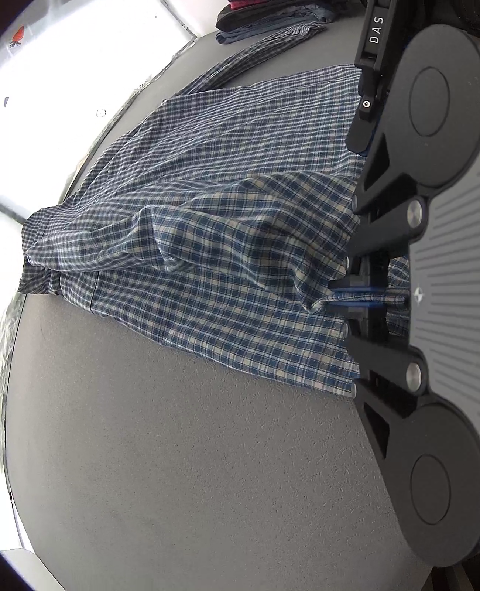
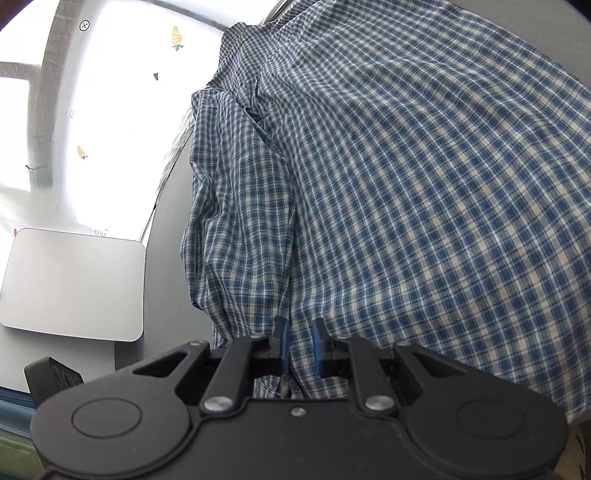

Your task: Fold clothes

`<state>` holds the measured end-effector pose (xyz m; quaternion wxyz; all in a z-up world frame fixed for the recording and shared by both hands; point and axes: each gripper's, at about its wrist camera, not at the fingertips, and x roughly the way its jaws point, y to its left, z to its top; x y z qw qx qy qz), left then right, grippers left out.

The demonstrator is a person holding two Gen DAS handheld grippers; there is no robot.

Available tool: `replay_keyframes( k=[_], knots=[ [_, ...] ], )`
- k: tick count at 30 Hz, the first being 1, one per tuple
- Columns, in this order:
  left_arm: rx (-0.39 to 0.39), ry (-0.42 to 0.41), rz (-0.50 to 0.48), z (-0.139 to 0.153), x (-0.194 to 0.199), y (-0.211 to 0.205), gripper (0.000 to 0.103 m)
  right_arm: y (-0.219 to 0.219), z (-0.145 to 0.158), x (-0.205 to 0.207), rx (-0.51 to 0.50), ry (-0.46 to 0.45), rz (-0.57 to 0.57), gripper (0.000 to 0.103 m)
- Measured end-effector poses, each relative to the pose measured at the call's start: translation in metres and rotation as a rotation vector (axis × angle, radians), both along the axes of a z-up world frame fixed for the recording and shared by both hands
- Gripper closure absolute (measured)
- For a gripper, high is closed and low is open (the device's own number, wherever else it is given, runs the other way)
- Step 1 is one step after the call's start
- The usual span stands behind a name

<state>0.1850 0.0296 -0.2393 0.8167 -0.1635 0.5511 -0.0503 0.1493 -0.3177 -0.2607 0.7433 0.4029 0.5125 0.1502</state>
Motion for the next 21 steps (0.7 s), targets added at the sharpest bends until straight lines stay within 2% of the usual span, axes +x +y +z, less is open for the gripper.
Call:
replay_keyframes(
  k=[7,13,18,21],
  knots=[
    [-0.053,0.088,0.162,-0.008,-0.007,0.022,0.099,0.007,-0.010,0.033,0.018,0.005,0.047,0.088],
    [-0.024,0.146,0.172,-0.017,-0.002,0.020,0.097,0.011,-0.016,0.052,0.030,0.012,0.069,0.088],
    [0.005,0.175,0.148,-0.008,0.009,0.021,0.088,0.016,-0.016,0.073,0.049,0.001,0.062,0.088],
    [0.018,0.132,0.147,0.009,0.018,0.026,0.081,0.027,-0.015,0.093,0.062,-0.014,0.067,0.088]
  ],
)
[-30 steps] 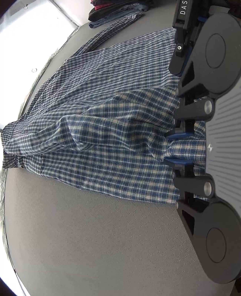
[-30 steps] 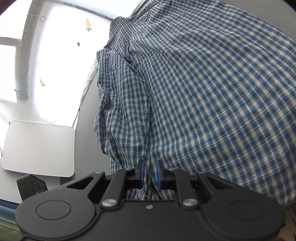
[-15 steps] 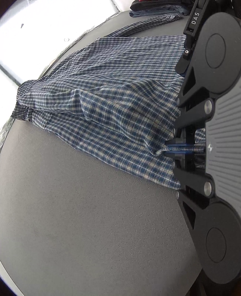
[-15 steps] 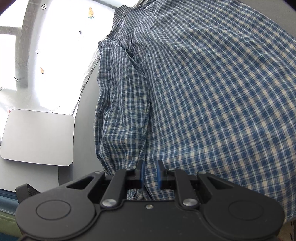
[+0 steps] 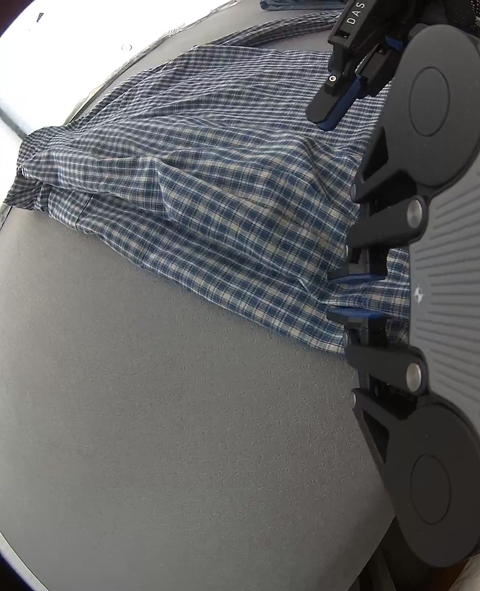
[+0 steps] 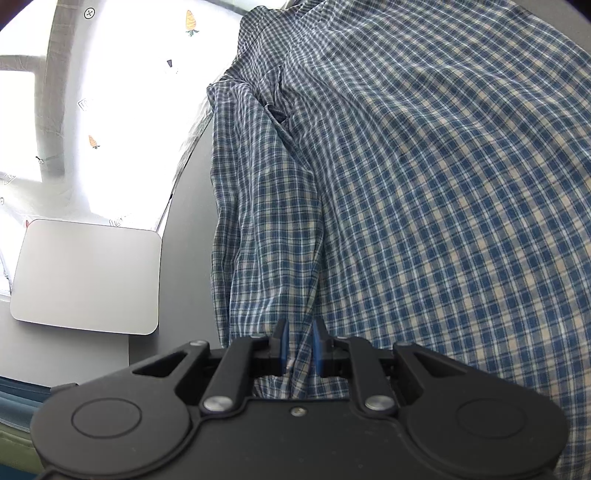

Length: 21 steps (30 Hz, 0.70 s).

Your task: Fold clothes

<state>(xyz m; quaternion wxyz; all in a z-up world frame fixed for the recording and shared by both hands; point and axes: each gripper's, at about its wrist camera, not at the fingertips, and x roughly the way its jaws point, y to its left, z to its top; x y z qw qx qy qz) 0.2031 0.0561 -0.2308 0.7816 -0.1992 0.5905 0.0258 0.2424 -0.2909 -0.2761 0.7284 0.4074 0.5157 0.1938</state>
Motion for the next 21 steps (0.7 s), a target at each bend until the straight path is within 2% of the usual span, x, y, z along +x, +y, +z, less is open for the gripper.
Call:
replay_keyframes(
  k=[3,7,10,15,21],
  knots=[
    [0.012,-0.076,-0.020,0.018,0.012,0.003,0.074,0.010,0.000,0.016,0.018,-0.011,0.005,0.088],
    [-0.015,-0.131,-0.085,0.028,0.039,-0.004,0.074,0.022,-0.004,0.041,0.079,0.001,-0.015,0.088],
    [0.002,-0.155,-0.162,0.027,0.062,-0.017,0.074,0.032,-0.006,0.063,0.086,0.002,-0.024,0.088],
    [-0.010,-0.163,-0.230,0.018,0.106,-0.030,0.074,0.043,-0.015,0.100,0.095,0.017,-0.040,0.088],
    [-0.017,-0.148,-0.261,-0.004,0.177,-0.041,0.074,0.051,-0.030,0.158,0.105,0.043,-0.061,0.088]
  ],
)
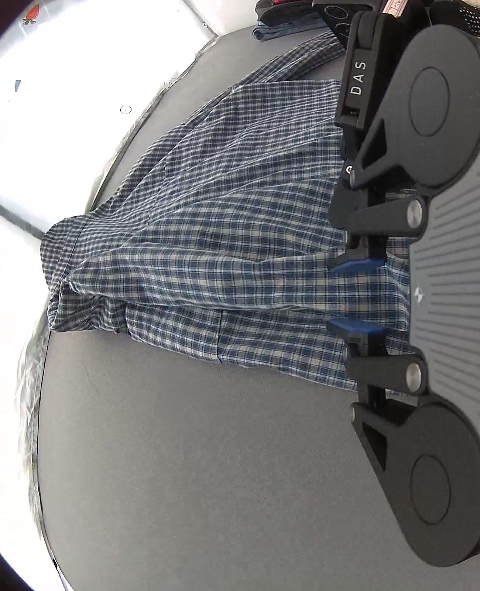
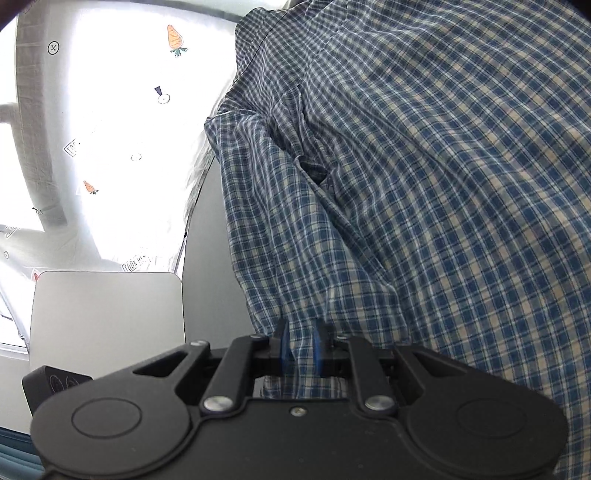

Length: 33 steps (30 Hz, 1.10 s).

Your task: Fold clothes

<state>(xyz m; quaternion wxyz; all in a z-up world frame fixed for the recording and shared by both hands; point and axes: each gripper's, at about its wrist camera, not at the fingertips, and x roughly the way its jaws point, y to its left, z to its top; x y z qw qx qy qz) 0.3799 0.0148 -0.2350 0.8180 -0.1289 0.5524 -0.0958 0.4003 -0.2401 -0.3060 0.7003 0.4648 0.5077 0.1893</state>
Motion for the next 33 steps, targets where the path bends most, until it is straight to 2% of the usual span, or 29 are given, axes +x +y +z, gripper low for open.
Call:
replay_keyframes(
  k=[6,9,12,17,20,22,23,27,29,33],
  knots=[
    [-0.026,-0.013,0.006,-0.019,0.085,-0.005,0.074,0.005,-0.021,0.068,0.015,0.045,-0.030,0.090],
    [0.004,-0.054,-0.011,-0.019,0.123,-0.012,0.074,0.003,-0.029,0.100,0.048,0.054,-0.055,0.094],
    [-0.005,-0.077,-0.006,-0.020,0.160,-0.014,0.074,0.005,-0.035,0.133,0.079,0.053,-0.087,0.097],
    [-0.009,-0.115,-0.013,-0.020,0.202,-0.017,0.073,0.003,-0.044,0.185,0.099,0.035,-0.142,0.102],
    [-0.013,-0.122,0.004,-0.019,0.219,-0.018,0.073,-0.009,-0.040,0.200,0.061,0.005,-0.159,0.103],
    [-0.012,-0.111,0.023,-0.015,0.225,-0.017,0.073,-0.015,-0.038,0.210,0.045,-0.011,-0.171,0.103],
    [-0.008,-0.105,0.038,-0.011,0.227,-0.017,0.068,-0.020,-0.036,0.214,0.038,-0.015,-0.186,0.097],
    [0.044,-0.143,0.065,0.013,0.215,-0.017,0.051,-0.049,-0.012,0.200,-0.009,-0.067,-0.217,0.092],
    [0.073,-0.154,0.060,0.026,0.191,-0.016,0.044,-0.070,0.003,0.180,-0.039,-0.099,-0.238,0.082],
    [0.084,-0.138,0.083,0.040,0.133,-0.012,0.035,-0.125,0.029,0.136,-0.063,-0.105,-0.310,0.081]
  ],
)
